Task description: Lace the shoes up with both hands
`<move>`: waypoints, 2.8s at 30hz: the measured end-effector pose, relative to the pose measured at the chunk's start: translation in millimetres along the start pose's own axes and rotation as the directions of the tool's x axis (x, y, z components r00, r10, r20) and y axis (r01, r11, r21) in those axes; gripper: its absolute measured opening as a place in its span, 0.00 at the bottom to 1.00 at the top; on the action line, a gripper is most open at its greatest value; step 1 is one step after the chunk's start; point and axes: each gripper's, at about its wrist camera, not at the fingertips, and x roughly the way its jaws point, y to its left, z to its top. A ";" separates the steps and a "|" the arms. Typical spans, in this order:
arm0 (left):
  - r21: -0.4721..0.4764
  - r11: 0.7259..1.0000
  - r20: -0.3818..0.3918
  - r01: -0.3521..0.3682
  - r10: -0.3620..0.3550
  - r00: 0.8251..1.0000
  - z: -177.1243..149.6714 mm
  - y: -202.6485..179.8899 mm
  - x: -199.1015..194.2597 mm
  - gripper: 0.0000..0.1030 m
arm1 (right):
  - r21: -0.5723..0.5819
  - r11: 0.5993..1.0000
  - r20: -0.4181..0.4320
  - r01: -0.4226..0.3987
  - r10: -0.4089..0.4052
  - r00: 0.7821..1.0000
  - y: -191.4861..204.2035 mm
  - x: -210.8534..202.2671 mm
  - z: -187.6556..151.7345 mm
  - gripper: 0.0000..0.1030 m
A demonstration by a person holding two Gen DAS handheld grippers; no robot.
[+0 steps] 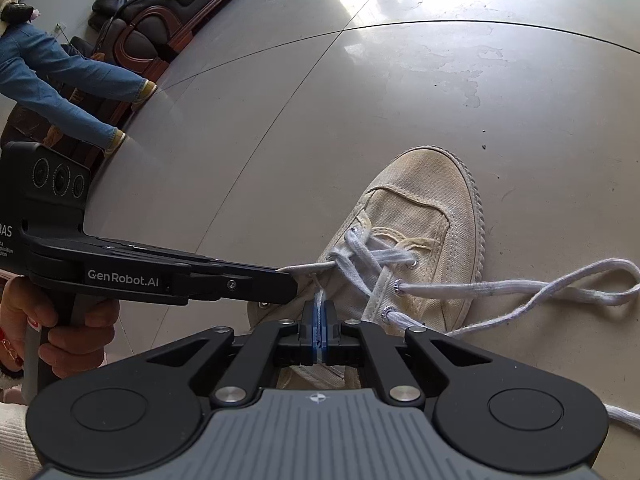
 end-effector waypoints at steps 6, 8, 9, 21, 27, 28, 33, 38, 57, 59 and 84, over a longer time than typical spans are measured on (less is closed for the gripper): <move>0.049 0.999 -0.026 0.008 -0.007 1.000 2.0 -5.2 -2.7 0.09 | -0.064 0.998 0.023 0.017 -0.016 1.000 4.9 2.5 2.2 0.02; 0.074 0.997 -0.016 0.010 -0.009 1.000 3.7 -7.4 -9.1 0.12 | -0.094 0.995 0.040 0.017 -0.013 0.999 7.3 2.3 1.9 0.02; 0.085 0.996 -0.003 0.015 -0.014 1.000 4.9 -7.9 -13.3 0.12 | -0.117 0.993 0.053 0.016 -0.009 0.999 9.4 2.3 1.3 0.02; 0.144 0.989 0.011 0.009 -0.011 1.000 10.0 -2.1 -3.6 0.12 | -0.277 0.960 0.104 0.037 -0.008 0.994 20.2 2.2 -10.2 0.02; 0.208 0.977 0.012 0.046 -0.050 0.999 10.8 0.1 0.2 0.12 | -0.266 0.964 0.110 -0.002 0.033 0.993 9.6 -1.3 -14.7 0.06; 0.225 0.973 0.012 0.053 -0.057 0.998 10.4 0.1 0.9 0.13 | -0.262 0.965 0.109 -0.010 0.040 0.993 7.1 -1.6 -15.4 0.06; 0.272 0.958 -0.001 0.085 -0.088 0.996 11.1 0.7 6.8 0.12 | -0.245 0.969 0.107 -0.040 0.068 0.992 -2.2 -1.7 -18.6 0.05; 0.346 0.934 -0.002 0.088 -0.093 0.996 10.1 -1.2 9.1 0.12 | -0.238 0.969 0.104 -0.059 0.086 0.991 -7.3 -2.3 -18.2 0.05; 0.746 0.663 0.073 -0.066 0.018 0.997 -16.1 -49.6 7.8 0.00 | -0.261 0.964 0.098 -0.052 0.080 0.992 -9.1 -8.8 -20.2 0.05; 0.754 0.653 0.079 -0.074 0.022 0.997 -17.4 -50.8 9.4 0.00 | -0.264 0.963 0.098 -0.047 0.076 0.992 -3.9 -4.9 -16.3 0.05; 0.549 0.048 0.757 -0.834 0.393 0.522 -14.6 -79.3 -22.8 0.00 | -0.513 0.831 0.117 0.214 -0.179 0.977 53.7 -9.3 -69.7 0.13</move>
